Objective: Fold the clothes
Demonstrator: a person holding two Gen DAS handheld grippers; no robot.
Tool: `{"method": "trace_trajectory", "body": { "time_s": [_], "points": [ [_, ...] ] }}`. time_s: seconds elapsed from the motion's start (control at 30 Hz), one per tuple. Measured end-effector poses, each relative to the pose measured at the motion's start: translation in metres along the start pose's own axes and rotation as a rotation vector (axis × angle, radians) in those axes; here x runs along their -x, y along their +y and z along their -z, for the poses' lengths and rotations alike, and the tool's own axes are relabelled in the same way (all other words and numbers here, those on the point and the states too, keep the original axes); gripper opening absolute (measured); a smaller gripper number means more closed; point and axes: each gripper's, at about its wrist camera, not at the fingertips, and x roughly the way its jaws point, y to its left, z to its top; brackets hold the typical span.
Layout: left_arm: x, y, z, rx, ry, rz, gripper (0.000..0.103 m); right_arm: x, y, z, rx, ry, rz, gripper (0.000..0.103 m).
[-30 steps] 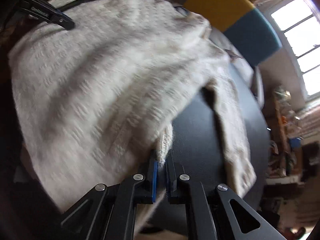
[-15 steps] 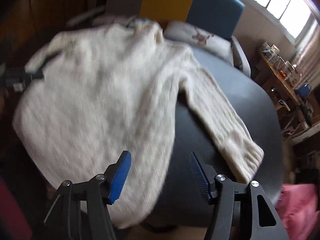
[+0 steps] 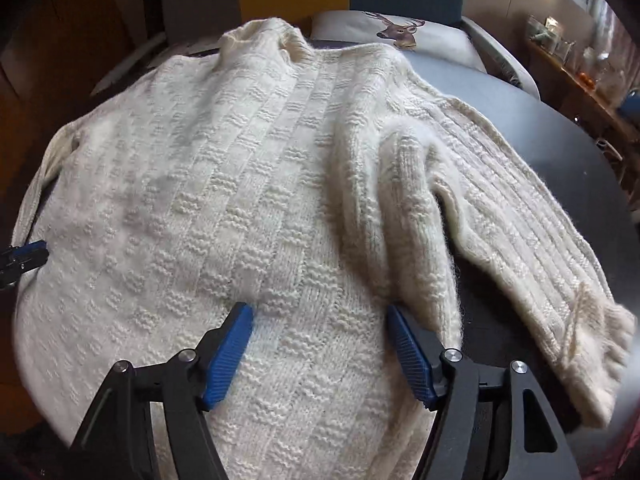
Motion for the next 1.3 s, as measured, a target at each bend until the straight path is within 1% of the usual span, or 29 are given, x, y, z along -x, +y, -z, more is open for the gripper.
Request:
{"method": "trace_trajectory", "body": {
  "time_s": [0.07,0.1,0.13,0.2,0.23,0.3,0.4,0.47,0.5,0.6,0.67,0.77,0.83,0.9,1.0,1.03,1.2,1.3],
  "points": [
    [0.006,-0.007,-0.007,0.005,0.017,0.009,0.022,0.000,0.004,0.002,0.013,-0.008,-0.003,0.073],
    [0.011,-0.009,-0.014,0.023,0.004,0.049,0.023,0.001,0.005,0.001,0.017,-0.007,-0.015,0.073],
    [0.017,-0.010,-0.025,0.047,-0.020,0.109,0.023,0.004,0.005,-0.001,0.013,-0.016,-0.039,0.073],
    [0.031,-0.013,-0.049,0.076,-0.095,0.245,0.029,0.014,0.003,-0.009,-0.005,-0.062,-0.099,0.073],
    [0.035,-0.017,-0.064,0.074,-0.132,0.286,0.029,0.019,0.002,-0.015,-0.013,-0.090,-0.127,0.073],
    [0.037,-0.032,-0.095,0.040,-0.172,0.326,0.029,0.024,0.002,-0.031,-0.029,-0.136,-0.186,0.073],
    [0.025,-0.060,-0.147,-0.035,-0.196,0.371,0.030,0.021,0.008,-0.063,-0.044,-0.185,-0.259,0.077],
    [0.006,-0.080,-0.182,-0.069,-0.165,0.410,0.030,0.012,0.009,-0.078,-0.048,-0.201,-0.275,0.079],
    [-0.004,-0.089,-0.200,-0.084,-0.148,0.430,0.030,0.006,0.006,-0.079,-0.049,-0.204,-0.272,0.080],
    [-0.048,-0.103,-0.248,-0.076,-0.061,0.494,0.030,-0.011,-0.004,-0.080,-0.054,-0.210,-0.262,0.080],
    [-0.078,-0.107,-0.273,-0.054,-0.002,0.494,0.030,-0.023,-0.010,-0.081,-0.057,-0.215,-0.255,0.080],
    [-0.118,-0.112,-0.307,-0.031,0.059,0.530,0.030,-0.037,-0.019,-0.082,-0.056,-0.224,-0.243,0.080],
    [-0.140,-0.121,-0.320,-0.043,0.102,0.543,0.030,-0.034,-0.021,-0.078,-0.038,-0.232,-0.233,0.080],
    [-0.161,-0.130,-0.333,-0.054,0.146,0.556,0.030,-0.035,-0.026,-0.077,-0.044,-0.238,-0.243,0.080],
    [-0.187,-0.134,-0.341,-0.077,0.200,0.522,0.030,-0.034,-0.030,-0.076,-0.057,-0.249,-0.260,0.080],
    [-0.195,-0.135,-0.344,-0.075,0.217,0.531,0.030,-0.033,-0.029,-0.076,-0.056,-0.250,-0.262,0.081],
    [-0.214,-0.131,-0.347,-0.090,0.239,0.576,0.030,-0.033,-0.019,-0.075,-0.026,-0.243,-0.258,0.090],
    [-0.216,-0.140,-0.349,-0.124,0.249,0.643,0.030,-0.034,-0.014,-0.075,-0.011,-0.239,-0.257,0.094]
  ]
}}
